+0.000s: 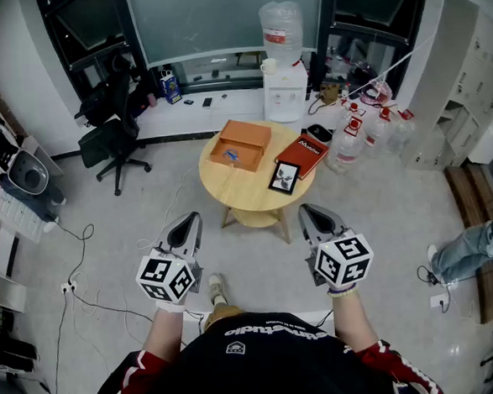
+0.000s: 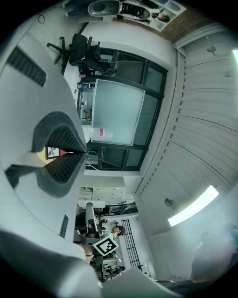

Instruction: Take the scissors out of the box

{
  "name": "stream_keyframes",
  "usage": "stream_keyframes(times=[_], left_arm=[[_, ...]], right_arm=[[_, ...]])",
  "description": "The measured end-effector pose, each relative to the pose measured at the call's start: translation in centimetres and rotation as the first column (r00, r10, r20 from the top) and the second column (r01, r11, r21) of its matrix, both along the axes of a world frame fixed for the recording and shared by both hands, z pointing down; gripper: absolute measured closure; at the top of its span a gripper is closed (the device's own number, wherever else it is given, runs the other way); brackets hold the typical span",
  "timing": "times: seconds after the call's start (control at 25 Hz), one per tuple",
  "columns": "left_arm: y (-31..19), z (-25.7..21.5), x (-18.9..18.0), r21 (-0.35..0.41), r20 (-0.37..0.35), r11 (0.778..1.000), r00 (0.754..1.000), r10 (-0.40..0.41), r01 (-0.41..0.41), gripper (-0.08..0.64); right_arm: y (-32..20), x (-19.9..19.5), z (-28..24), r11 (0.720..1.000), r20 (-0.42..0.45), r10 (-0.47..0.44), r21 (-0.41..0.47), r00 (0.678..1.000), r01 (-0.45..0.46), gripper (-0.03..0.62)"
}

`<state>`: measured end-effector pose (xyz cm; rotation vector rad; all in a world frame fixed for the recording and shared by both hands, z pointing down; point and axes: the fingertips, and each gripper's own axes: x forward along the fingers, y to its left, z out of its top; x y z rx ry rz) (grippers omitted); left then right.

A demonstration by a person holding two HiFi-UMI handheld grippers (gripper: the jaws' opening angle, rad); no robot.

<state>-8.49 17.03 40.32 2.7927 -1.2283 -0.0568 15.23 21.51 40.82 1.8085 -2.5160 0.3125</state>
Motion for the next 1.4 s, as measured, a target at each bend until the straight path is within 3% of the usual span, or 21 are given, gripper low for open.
stream_keyframes(times=[0.52,1.4], left_arm=[[1.0,0.3,-1.2,-0.017,-0.020,1.000,1.000,-0.024,0.024,0.541],[1.7,0.3,-1.2,-0.030,0.006,0.999,1.000,-0.029,0.030,0.541]], right_arm=[[0.7,-0.9,0.4,1.000,-0.017,-0.018,-0.004,1.000,0.018,0.565],[1.3,0.2,1.5,0.998,0.036,0.018,-0.062,0.999,-0.015,0.565]])
